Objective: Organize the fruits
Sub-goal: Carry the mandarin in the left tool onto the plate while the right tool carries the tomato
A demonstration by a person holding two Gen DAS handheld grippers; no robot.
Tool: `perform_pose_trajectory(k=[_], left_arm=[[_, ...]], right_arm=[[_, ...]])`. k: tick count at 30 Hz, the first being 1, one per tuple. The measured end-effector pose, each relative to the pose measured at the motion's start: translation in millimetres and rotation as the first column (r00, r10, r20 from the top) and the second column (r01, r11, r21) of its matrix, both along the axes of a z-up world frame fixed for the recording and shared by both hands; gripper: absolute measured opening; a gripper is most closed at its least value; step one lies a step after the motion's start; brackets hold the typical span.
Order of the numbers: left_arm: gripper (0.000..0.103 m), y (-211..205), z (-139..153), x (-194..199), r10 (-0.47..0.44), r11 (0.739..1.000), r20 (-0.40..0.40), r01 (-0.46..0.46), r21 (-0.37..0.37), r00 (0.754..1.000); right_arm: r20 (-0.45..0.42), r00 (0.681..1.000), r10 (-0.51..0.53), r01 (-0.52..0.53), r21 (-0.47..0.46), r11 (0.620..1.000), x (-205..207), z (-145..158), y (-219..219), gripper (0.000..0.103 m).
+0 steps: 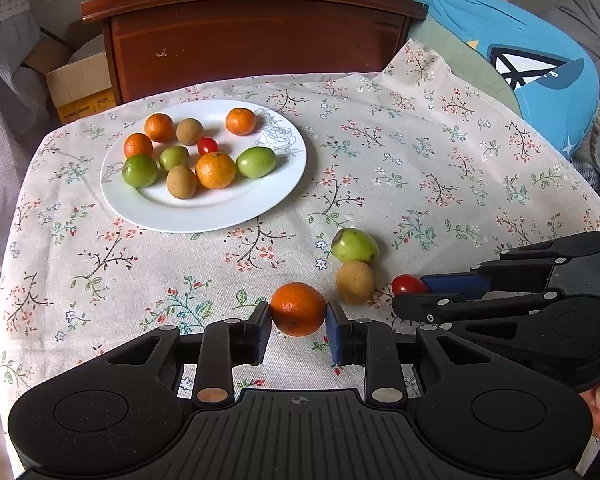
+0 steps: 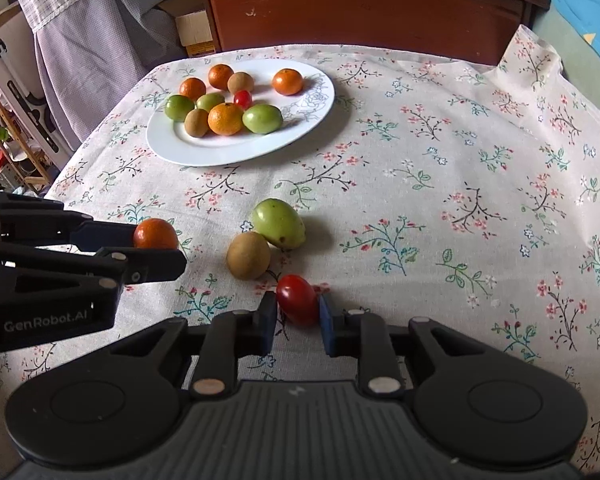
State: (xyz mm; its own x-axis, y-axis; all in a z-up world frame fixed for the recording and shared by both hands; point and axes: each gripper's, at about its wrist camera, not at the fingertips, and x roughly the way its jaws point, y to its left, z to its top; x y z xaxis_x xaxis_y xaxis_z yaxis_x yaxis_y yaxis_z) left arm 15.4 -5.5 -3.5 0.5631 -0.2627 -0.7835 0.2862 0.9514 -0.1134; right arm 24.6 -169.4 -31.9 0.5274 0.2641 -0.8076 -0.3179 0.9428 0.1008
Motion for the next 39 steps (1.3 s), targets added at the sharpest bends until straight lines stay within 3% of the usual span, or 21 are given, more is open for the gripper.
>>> perform_pose_trajectory(k=[4,12,17,25,39], left_arm=[[0.027,5.8,7.7,3.3,0.028,0.999,0.022,-0.027,-0.018,0.999],[0.027,19.7,33.5,23.4,0.093,0.995,0.105,-0.090,-0.039,0.990],[0.027,27.6,43.6,45.5,0.123,0.992,0.140,-0.116,-0.057,0.982],[0.027,44.5,38.4,86.9,0.170,0.982,0.108,-0.159,-0.100,0.980],[0.027,50.6,11.5,133.9,0.168,0.984,0.073,-0.163,-0.077,0.983]], right_arm=[[0.036,0.999,-0.020,0.018,0.038,0.999,3.0,10.3,-2.1,0.022],[0.133,0.987,-0.086,0.059,0.199,0.978,27.8,41.8,-5.0,0.022],[0.138,0.982,-0.126,0.084,0.274,0.958,46.6,47.5,0.1,0.022],[0.137,0.980,-0.146,0.102,0.286,0.953,75.8,38.0,14.8,0.022],[0.093,0.979,-0.179,0.141,0.322,0.936,125.8,11.7,27.8,0.022]])
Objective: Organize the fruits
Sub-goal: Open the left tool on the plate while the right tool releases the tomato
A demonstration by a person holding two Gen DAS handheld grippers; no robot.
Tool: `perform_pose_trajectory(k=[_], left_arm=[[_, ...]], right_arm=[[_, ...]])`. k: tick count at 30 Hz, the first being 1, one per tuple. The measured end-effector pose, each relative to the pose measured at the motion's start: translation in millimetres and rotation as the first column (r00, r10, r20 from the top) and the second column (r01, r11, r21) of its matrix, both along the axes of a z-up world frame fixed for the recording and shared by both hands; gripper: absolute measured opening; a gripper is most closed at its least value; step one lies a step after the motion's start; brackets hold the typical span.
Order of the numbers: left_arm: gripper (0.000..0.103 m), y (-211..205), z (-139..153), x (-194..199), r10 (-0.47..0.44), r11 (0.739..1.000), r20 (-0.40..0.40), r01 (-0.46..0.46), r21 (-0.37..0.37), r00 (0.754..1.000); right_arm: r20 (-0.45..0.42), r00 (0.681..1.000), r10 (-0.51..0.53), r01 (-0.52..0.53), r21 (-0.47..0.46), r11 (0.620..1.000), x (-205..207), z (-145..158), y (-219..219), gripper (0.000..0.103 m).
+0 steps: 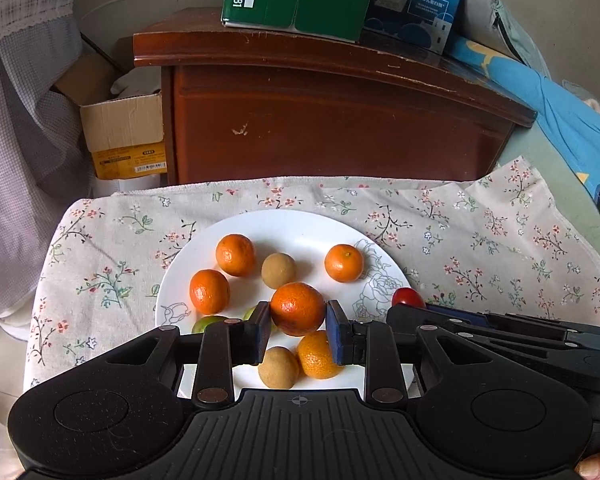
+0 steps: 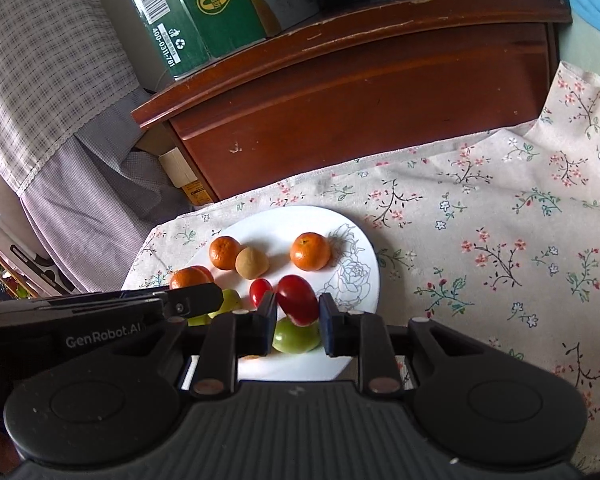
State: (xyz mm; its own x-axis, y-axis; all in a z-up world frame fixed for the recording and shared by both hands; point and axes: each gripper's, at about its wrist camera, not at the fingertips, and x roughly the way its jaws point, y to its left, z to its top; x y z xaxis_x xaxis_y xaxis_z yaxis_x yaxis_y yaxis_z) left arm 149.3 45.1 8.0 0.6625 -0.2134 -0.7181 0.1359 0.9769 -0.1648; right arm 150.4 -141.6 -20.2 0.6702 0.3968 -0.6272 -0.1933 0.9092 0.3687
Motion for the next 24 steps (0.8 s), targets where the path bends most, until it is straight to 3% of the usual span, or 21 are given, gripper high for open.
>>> perform_pose_trajectory(k=[10,24], left_arm=[[0.028,-0.5,-9.3,10.5,0.004,1.000,-0.022,-0.004,0.008,1.000],[0.032,-1.7,11.3,-13.8,0.018,0.998,-0.041,-0.016,0.060,0.999]], right_arm=[[-0.024,0.999,-0.030,0.031,0.037,0.999,12.1,-12.1,1.2,0.026],[-0.016,1.000,-0.026,0.026,-0.006,1.000,-9.7,11.2,-9.4,0.027]])
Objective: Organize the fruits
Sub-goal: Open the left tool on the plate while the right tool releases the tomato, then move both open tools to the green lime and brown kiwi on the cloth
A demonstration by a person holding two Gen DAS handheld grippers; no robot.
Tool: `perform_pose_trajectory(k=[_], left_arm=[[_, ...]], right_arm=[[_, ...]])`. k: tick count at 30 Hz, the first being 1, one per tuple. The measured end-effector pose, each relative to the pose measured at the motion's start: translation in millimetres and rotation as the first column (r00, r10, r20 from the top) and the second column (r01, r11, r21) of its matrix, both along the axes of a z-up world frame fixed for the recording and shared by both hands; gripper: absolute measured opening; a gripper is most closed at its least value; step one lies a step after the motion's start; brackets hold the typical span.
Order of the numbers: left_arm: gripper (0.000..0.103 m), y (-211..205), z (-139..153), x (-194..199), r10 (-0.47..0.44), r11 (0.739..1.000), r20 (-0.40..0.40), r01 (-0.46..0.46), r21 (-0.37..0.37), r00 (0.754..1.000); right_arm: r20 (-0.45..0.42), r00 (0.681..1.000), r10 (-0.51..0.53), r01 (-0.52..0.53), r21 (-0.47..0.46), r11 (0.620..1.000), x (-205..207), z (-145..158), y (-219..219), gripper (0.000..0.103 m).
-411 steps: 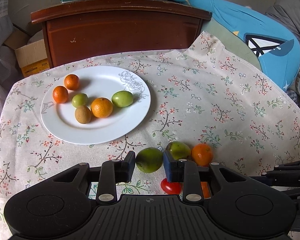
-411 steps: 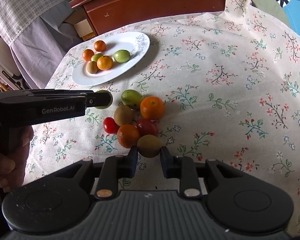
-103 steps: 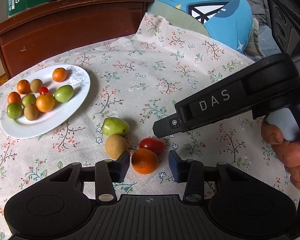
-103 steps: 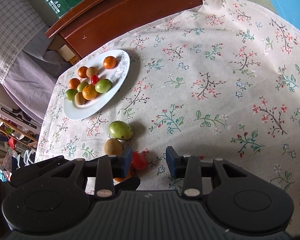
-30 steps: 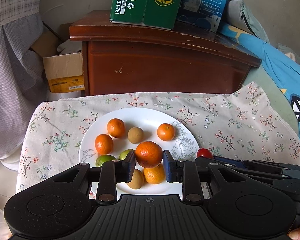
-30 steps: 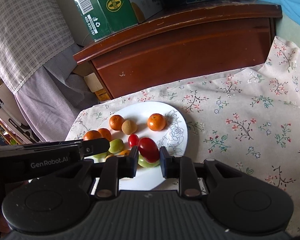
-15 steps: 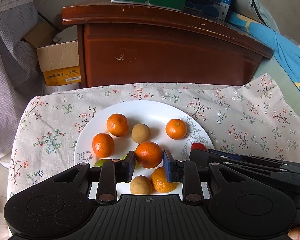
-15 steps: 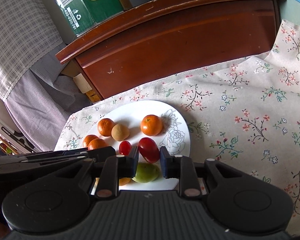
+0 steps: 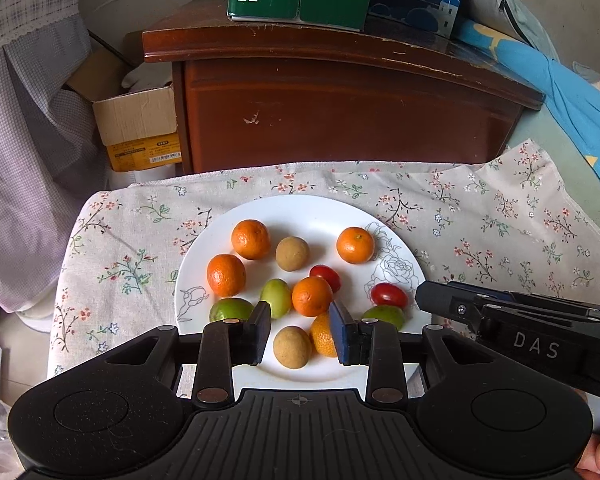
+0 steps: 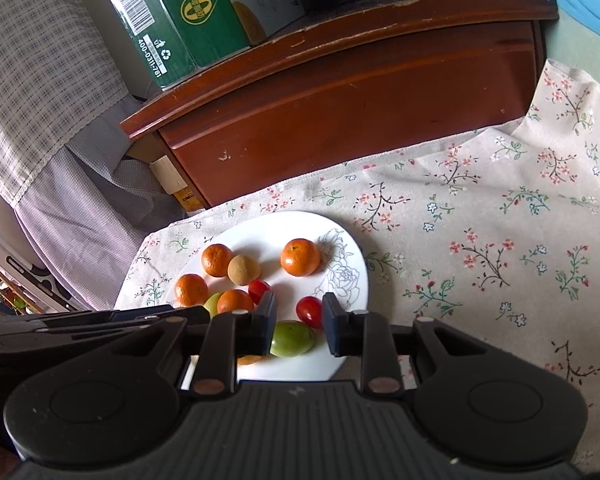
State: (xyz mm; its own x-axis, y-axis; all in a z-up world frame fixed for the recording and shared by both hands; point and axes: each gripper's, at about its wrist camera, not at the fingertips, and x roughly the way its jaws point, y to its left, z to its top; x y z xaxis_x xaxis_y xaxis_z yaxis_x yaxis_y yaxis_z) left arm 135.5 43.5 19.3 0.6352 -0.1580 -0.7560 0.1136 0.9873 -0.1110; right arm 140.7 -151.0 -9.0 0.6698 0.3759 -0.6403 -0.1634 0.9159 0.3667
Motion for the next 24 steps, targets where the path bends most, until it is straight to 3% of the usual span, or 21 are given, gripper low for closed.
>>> perform_pose_trajectory(k=[14,24], left_arm=[[0.032,-7.5,11.5,-57.9,-0.057,0.998,-0.013,0.056,-0.025,0.998],[0.033,-19.7,3.3,-83.4,-0.097,0.995,-0.038,0.096,-0.023,0.995]], right_arm=[[-0.033,0.999,0.002,-0.003,-0.037,0.999,-58.5,26.5,-28.2,0.027],[-0.092,0.995,0.033,-0.038,-0.049,0.998,-88.0,19.8,-32.4,0.027]])
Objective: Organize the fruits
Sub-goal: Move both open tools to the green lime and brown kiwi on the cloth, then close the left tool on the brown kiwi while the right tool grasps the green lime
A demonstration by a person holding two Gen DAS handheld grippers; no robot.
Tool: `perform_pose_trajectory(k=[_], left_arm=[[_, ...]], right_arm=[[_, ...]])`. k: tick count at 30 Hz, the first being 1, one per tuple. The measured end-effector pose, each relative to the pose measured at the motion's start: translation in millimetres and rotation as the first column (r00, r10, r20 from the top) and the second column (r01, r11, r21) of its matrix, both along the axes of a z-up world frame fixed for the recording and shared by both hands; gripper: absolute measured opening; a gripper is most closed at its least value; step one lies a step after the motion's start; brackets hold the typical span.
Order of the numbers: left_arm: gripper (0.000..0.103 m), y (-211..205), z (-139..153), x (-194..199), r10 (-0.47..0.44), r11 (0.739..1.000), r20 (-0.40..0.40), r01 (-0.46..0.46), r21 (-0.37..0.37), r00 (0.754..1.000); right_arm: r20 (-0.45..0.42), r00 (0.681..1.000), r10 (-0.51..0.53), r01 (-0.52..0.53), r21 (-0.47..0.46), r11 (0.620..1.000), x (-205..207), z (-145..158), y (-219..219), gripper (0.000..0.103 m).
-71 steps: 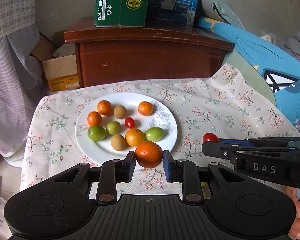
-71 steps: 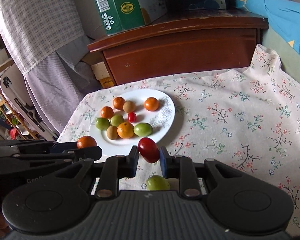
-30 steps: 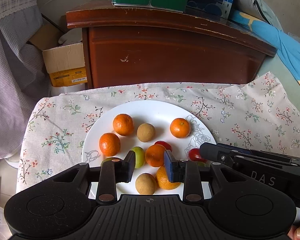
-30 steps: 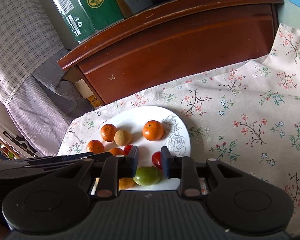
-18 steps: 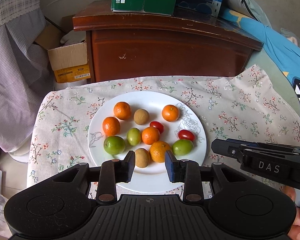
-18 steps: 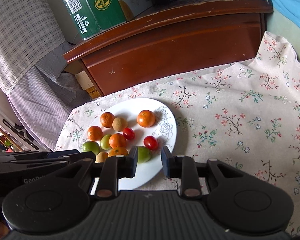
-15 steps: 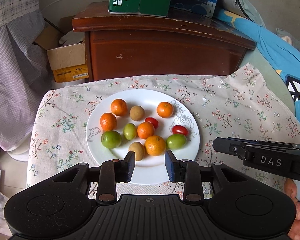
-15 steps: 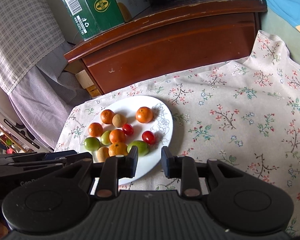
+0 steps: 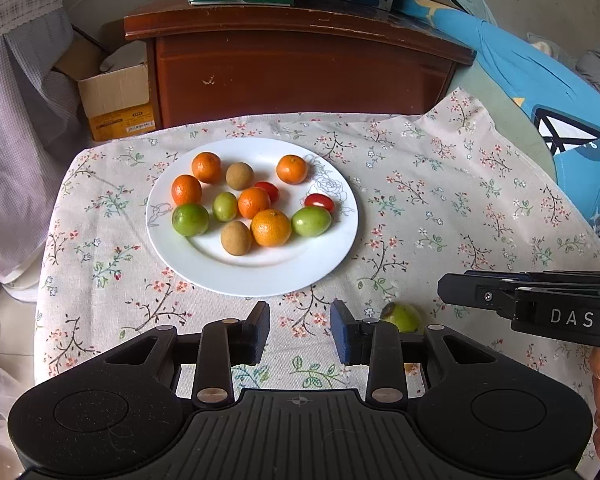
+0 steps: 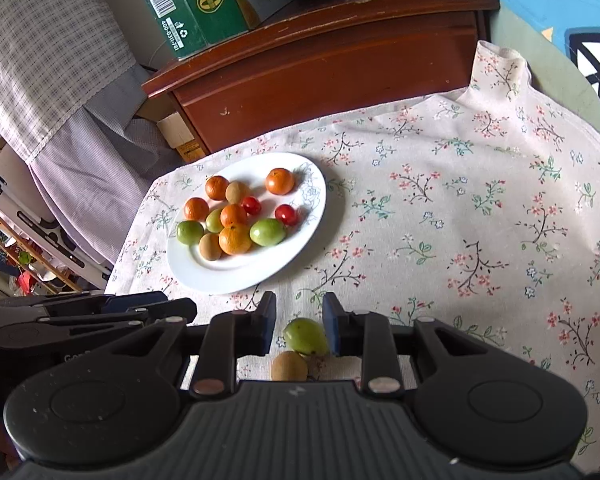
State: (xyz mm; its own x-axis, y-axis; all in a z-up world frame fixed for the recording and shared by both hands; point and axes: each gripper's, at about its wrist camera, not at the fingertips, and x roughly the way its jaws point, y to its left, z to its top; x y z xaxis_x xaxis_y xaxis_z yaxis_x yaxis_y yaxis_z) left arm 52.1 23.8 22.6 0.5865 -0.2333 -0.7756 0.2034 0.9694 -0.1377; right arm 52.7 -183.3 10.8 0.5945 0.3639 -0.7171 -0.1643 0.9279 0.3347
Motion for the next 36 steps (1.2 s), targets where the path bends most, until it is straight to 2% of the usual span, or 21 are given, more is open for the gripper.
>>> perform_pose_trajectory(k=[6,9,13,14,16,22,31,36], left_arm=[[0.033,-3.5,-7.3,-8.3,-0.020,1.000,-0.021,0.020,0.010,1.000],[0.033,-6.8,-9.1,-8.6,-0.025,0.999,-0.020,0.026,0.033,0.999],[0.034,-6.2,-11.3,-9.5,-0.033,0.999,-0.030,0.034,0.032,0.999],[0.036,-6.6,-12.2,-9.4,-0.034,0.999,-0.033,0.036,0.038,0.999],[0.047,-7.2,-13.9,-9.7,-0.030,0.998,-0.034,0.032,0.051,0.999],[0.047,-12.4,-19.1,-10.6,-0.051,0.997,-0.050,0.054,0.062,0.997],[0.047,-19.9,-25.3,-12.4,-0.089,0.994,-0.071,0.093,0.058,0.994],[0.047,-26.0,-27.5,-14.8,-0.126,0.992,-0.058,0.127,0.027,0.990]], right_arm=[[-0.051,0.999,0.012,-0.012,0.009,1.000,4.2,-13.3,-0.9,0.027],[-0.064,0.998,0.018,-0.018,-0.007,1.000,7.3,-21.2,3.3,0.032],[-0.091,0.995,0.034,-0.036,-0.025,0.999,12.3,-33.7,9.3,0.033],[-0.095,0.995,0.030,-0.033,-0.029,0.999,14.0,-36.6,10.2,0.033],[-0.094,0.995,0.030,-0.033,-0.035,0.999,16.9,-39.7,11.5,0.033],[-0.098,0.994,0.041,-0.047,-0.051,0.998,21.4,-45.5,17.4,0.038],[-0.090,0.995,0.048,-0.054,-0.071,0.996,24.2,-50.6,21.3,0.036],[-0.092,0.995,0.030,-0.036,-0.058,0.998,23.2,-48.0,16.6,0.036]])
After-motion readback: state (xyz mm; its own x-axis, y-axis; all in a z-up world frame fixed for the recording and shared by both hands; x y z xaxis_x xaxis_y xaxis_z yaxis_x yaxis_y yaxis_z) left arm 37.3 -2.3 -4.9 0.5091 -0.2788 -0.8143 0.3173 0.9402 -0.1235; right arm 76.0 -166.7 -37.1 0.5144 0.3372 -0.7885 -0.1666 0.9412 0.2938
